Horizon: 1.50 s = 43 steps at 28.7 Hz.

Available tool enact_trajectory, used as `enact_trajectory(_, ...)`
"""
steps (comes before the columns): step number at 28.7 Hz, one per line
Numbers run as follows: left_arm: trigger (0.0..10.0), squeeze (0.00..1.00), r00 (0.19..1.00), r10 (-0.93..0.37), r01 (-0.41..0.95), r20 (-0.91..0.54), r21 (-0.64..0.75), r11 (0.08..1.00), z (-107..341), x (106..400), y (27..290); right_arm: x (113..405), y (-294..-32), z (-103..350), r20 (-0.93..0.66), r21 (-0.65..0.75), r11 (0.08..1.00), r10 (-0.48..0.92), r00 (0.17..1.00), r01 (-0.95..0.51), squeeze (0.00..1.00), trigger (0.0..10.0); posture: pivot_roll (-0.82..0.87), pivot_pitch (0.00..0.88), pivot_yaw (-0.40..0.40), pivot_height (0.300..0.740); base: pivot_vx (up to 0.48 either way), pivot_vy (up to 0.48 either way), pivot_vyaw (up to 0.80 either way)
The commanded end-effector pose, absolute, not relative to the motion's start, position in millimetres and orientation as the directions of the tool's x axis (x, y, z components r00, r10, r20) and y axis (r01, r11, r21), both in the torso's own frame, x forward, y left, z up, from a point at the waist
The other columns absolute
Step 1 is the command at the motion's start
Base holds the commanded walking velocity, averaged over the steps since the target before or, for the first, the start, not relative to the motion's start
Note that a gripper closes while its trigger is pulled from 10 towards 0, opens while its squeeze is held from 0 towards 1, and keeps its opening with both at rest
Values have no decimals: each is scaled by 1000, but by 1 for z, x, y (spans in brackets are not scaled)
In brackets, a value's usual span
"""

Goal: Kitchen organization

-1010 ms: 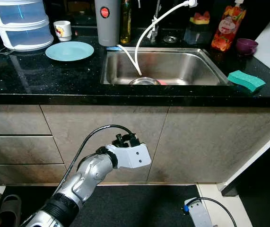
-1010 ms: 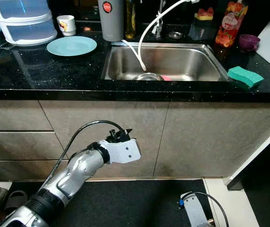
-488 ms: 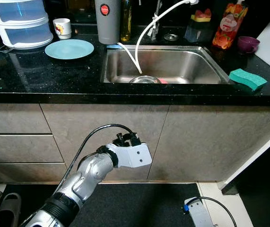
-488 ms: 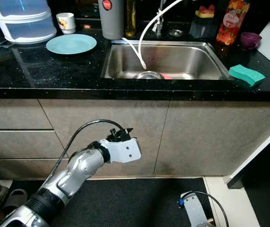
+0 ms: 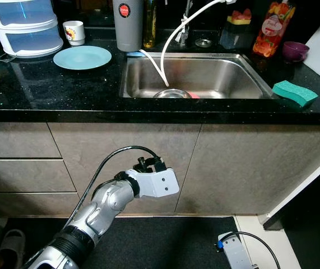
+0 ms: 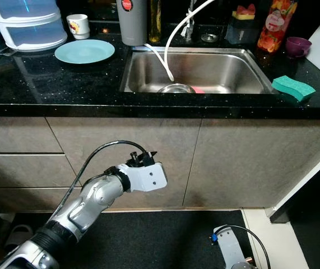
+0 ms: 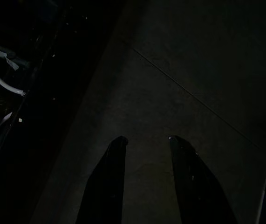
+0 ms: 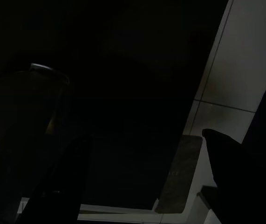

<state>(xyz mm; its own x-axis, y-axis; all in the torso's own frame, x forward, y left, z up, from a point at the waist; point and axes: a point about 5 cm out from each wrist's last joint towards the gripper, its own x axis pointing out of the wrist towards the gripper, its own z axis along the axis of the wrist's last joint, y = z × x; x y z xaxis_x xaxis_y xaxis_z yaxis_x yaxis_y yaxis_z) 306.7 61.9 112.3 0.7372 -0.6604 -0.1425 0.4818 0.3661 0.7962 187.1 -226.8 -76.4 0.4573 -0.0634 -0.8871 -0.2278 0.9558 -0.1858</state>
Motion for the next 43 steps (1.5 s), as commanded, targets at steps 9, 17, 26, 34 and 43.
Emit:
enact_trajectory(9, 10000, 0, 736, -661, 486, -147, 794, 364, 111, 306, 64, 184, -225, -78, -892, -176, 961, -64, 448, -214, 0, 10000, 80, 42, -26, 740, 0, 0, 0)
enact_trajectory(17, 10000, 0, 735, -662, 486, -147, 794, 364, 111, 307, 65, 184, -225, -78, -892, -174, 961, -60, 449, -217, 0, 10000, 79, 42, -25, 740, 0, 0, 0)
enact_trajectory(26, 10000, 0, 735, -662, 487, -147, 794, 365, 111, 307, 63, 185, -226, -78, -892, -176, 960, -62, 447, -218, 0, 10000, 76, 43, -33, 740, 0, 0, 0)
enact_trajectory(34, 10000, 0, 735, -662, 487, -146, 793, 366, 111, 308, 63, 185, -226, -78, -892, -177, 960, -64, 448, -216, 0, 10000, 72, 52, -32, 740, 0, 0, 0)
enact_trajectory(43, 10000, 0, 734, -663, 487, -146, 793, 365, 112, 308, 62, 185, -227, -77, -892, -178, 960, -64, 448, -218, 0, 10000, 71, 56, -35, 740, 0, 0, 0)
